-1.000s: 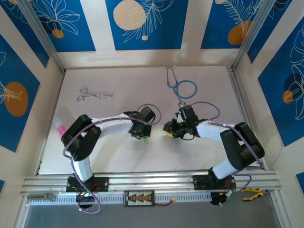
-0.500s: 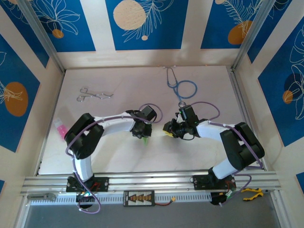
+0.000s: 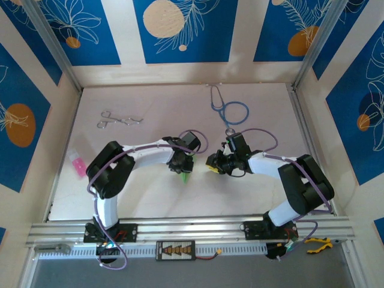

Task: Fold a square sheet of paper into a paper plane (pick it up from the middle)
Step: Move a paper plane to the center of the table.

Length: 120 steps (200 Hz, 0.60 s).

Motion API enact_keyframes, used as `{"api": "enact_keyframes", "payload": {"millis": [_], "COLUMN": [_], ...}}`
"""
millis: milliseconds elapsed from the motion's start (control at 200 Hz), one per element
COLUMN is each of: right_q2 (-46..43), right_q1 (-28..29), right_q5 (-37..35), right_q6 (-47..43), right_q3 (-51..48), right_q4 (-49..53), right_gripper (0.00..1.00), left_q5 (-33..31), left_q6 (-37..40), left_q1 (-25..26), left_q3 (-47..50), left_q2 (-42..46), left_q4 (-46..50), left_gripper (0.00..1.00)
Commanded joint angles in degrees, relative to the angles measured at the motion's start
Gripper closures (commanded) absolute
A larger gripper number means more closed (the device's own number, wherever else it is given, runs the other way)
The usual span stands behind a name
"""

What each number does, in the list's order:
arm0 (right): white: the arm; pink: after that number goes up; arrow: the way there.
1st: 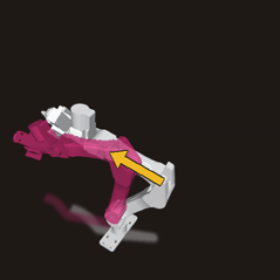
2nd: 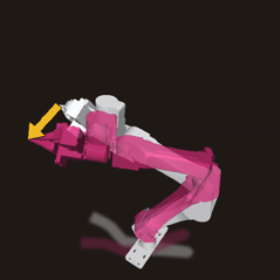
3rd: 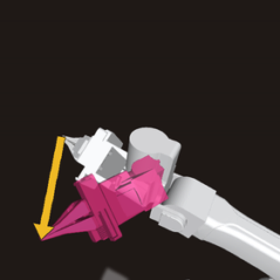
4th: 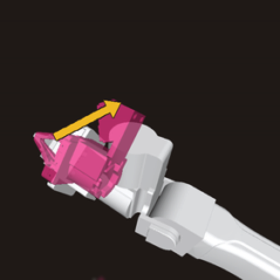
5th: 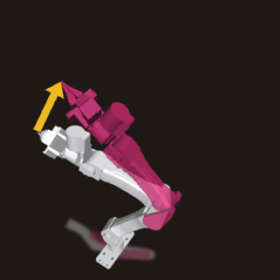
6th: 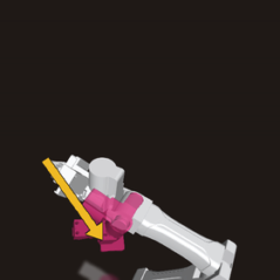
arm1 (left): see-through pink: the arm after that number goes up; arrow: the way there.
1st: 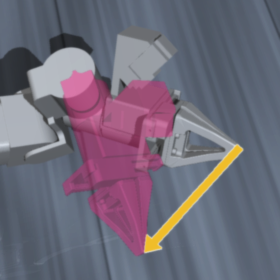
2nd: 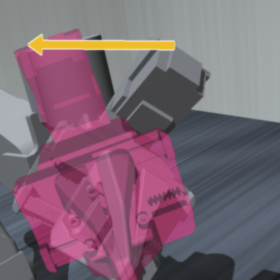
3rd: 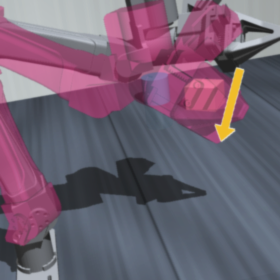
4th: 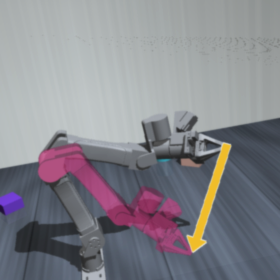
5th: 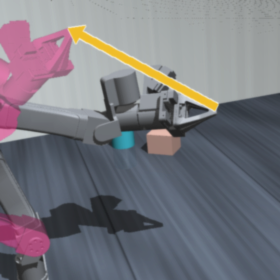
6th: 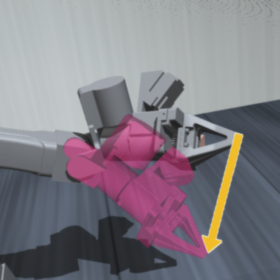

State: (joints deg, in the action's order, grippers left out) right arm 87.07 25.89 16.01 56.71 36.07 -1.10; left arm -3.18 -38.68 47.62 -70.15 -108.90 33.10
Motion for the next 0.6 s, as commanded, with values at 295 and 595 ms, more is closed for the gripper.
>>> {"api": "enact_keyframes", "payload": {"millis": [295, 595], "right_q2": [-5.88, -7.53], "right_q1": [-0.84, -1.67], "right_q5": [-2.19, -2.1], "right_q6": [-0.11, -1.71], "right_q3": [-1.92, -1.34], "right_q4": [3.11, 4.81], "right_gripper": [0.7, 0.7], "left_q5": [-2.39, -4.88], "left_q6": [-2.23, -7.46], "left_q1": [0.46, 0.55], "left_q3": [-0.83, -2.85], "left_q2": [-3.98, -3.88], "left_q4": [2.56, 3.37], "left_gripper": [0.62, 0.61]}}
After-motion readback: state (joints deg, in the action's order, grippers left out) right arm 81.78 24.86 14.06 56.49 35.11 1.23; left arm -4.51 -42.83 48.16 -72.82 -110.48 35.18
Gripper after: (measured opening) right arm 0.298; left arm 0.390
